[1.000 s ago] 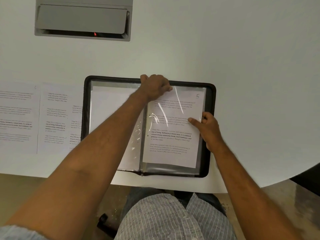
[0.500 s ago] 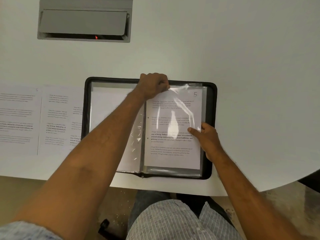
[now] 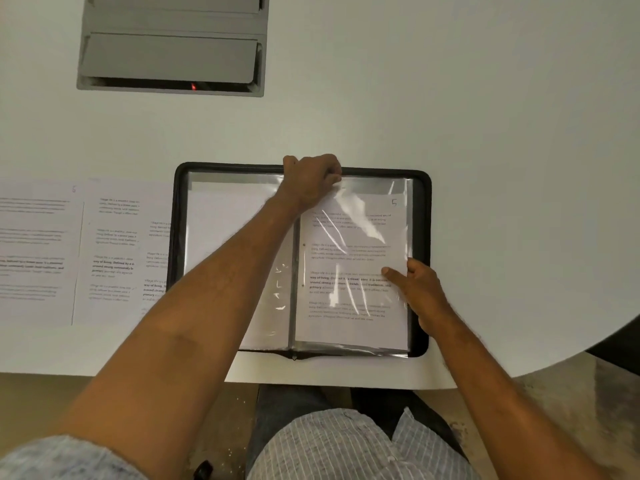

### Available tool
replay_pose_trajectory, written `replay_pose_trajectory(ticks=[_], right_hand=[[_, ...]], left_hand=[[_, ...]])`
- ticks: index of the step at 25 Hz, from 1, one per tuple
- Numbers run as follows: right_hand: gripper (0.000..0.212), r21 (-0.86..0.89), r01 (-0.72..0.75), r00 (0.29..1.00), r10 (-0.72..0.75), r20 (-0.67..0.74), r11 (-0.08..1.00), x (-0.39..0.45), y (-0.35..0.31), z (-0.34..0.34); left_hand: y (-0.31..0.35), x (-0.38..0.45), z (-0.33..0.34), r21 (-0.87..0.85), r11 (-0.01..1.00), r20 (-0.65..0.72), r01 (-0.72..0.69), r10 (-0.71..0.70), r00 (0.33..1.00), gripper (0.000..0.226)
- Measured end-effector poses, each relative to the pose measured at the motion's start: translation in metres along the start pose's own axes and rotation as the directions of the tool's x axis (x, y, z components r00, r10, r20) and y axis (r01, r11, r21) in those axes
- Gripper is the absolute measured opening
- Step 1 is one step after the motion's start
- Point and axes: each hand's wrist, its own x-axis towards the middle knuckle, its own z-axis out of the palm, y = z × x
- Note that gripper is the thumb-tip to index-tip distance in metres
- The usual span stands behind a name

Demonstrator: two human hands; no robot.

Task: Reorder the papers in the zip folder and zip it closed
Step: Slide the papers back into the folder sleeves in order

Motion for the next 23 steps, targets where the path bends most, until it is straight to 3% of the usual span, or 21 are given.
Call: replay_pose_trajectory(ticks=[3,6,7,9,12,15,18,20,22,23], right_hand=[[0.019,0.029,0.015,0.998,-0.013,-0.055,0.999,-0.021,-0.010,0.009],[0.019,0.091,0.023,1.000,-0.022,-0.006,0.996,-0.047,-0.025,0.028],[0.021,0.111,0.029,0.999,-0.033,0.032,0.993,-0.055,-0.029,0.035],[0.028,0.163,0.058,0.993,-0.074,0.097,0.985,-0.073,-0.039,0.056],[0.041,0.229,0.143,0.974,-0.178,0.139,0.963,-0.090,-0.048,0.099],[0.041,0.259,0.222,0.950,-0.268,0.160,0.940,-0.095,-0.050,0.154],[0.045,0.149,0.271,0.939,-0.295,0.176,0.951,-0.097,-0.048,0.209],[0.042,0.083,0.233,0.950,-0.245,0.193,0.969,-0.096,-0.040,0.241],[0.026,-0.077,0.235,0.955,-0.216,0.204,0.969,-0.087,-0.022,0.266],[0.028,-0.249,0.273,0.952,-0.224,0.209,0.929,-0.079,-0.009,0.275]], left_hand=[[-0.007,-0.016,0.002,-0.086,0.996,-0.140,-0.007,-0.005,0.990,0.029],[-0.019,-0.056,0.005,-0.300,0.954,-0.228,-0.031,-0.040,0.973,0.028],[-0.022,-0.072,0.005,-0.369,0.929,-0.200,-0.011,-0.068,0.978,0.027],[-0.024,-0.107,-0.004,-0.497,0.856,-0.005,0.142,-0.167,0.986,0.026],[-0.036,-0.153,-0.016,-0.633,0.695,0.309,0.340,-0.176,0.935,0.038],[-0.059,-0.190,-0.031,-0.729,0.492,0.451,0.476,-0.178,0.875,0.057],[-0.088,-0.216,-0.049,-0.787,0.216,0.527,0.578,-0.251,0.812,0.072],[-0.108,-0.230,-0.064,-0.825,0.038,0.533,0.563,-0.279,0.799,0.066],[-0.124,-0.238,-0.075,-0.848,-0.045,0.514,0.528,-0.313,0.799,0.057],[-0.132,-0.240,-0.076,-0.853,-0.049,0.501,0.519,-0.351,0.791,0.056]])
